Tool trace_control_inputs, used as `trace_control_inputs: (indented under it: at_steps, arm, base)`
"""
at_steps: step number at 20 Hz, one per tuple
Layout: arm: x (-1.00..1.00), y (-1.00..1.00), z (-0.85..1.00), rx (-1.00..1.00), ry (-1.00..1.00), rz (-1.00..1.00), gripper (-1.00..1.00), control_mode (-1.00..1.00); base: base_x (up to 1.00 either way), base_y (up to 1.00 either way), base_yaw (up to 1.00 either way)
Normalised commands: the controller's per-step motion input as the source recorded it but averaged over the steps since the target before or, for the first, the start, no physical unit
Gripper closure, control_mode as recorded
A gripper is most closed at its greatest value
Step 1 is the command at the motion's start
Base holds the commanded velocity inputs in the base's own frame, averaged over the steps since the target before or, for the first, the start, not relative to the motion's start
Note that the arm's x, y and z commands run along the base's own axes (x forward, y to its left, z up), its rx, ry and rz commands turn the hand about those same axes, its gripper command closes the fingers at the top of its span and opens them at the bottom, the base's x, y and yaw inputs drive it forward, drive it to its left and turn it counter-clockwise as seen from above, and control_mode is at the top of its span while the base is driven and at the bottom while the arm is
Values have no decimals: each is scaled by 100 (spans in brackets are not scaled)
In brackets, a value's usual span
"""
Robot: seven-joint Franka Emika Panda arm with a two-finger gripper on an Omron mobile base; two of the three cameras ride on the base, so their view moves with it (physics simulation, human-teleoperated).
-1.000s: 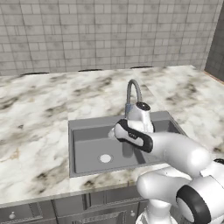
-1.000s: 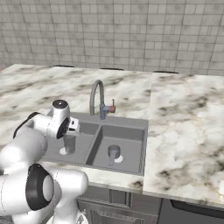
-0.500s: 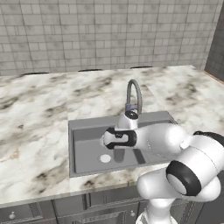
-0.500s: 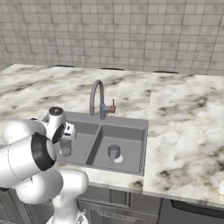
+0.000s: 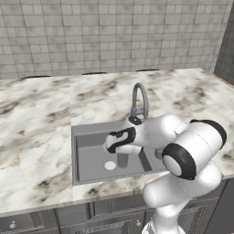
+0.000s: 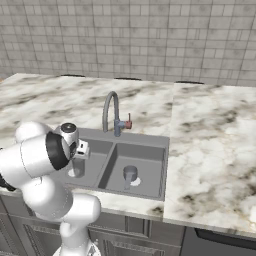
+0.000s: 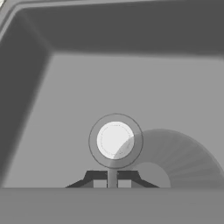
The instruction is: Move any existing items from the left basin to the right basin for drying. Then move the glass cup from the counter to the left basin of the sink for washing.
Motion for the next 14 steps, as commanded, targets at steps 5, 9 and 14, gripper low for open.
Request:
trace_control_inputs:
  at_steps: [5,9,14]
  arm:
    - [20,0,-21,0,0,0,100,-100]
    - [7,0,-30,0,0,0,100,-100]
    - [3,2,-30,0,0,0,100,-100]
  base:
    - [0,0,0]
    - [0,0,0]
    - [0,0,0]
